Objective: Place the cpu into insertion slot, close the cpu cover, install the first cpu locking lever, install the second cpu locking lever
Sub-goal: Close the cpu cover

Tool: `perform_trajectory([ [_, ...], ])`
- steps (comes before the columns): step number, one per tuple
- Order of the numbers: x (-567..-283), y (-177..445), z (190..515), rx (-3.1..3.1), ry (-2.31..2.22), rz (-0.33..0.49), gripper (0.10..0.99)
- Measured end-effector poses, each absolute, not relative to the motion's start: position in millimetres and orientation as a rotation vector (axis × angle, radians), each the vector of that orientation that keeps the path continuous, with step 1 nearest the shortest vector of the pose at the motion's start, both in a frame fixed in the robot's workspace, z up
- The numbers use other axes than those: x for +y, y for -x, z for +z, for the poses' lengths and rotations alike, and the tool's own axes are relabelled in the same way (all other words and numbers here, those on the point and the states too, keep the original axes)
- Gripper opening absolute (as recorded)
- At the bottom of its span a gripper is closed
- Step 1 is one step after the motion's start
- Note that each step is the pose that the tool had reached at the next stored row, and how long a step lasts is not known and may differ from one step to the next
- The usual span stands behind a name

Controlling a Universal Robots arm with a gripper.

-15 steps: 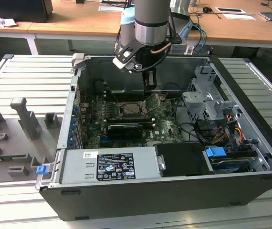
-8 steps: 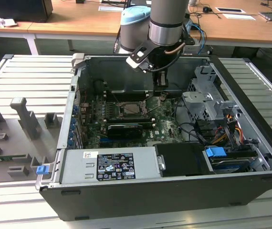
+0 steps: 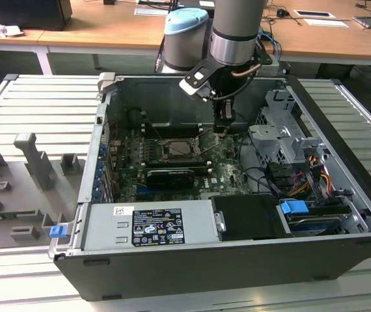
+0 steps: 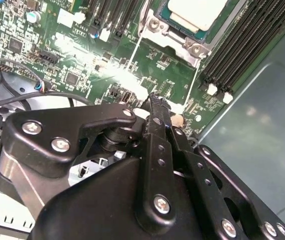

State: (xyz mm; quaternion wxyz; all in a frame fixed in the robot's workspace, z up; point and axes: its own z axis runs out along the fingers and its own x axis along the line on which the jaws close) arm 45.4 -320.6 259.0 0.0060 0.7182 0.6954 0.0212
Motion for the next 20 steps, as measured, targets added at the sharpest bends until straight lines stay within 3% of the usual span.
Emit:
perform_trajectory([
  [20, -320.7, -63.8, 247.1, 2.189, -2.24, 0.06, 0.106],
])
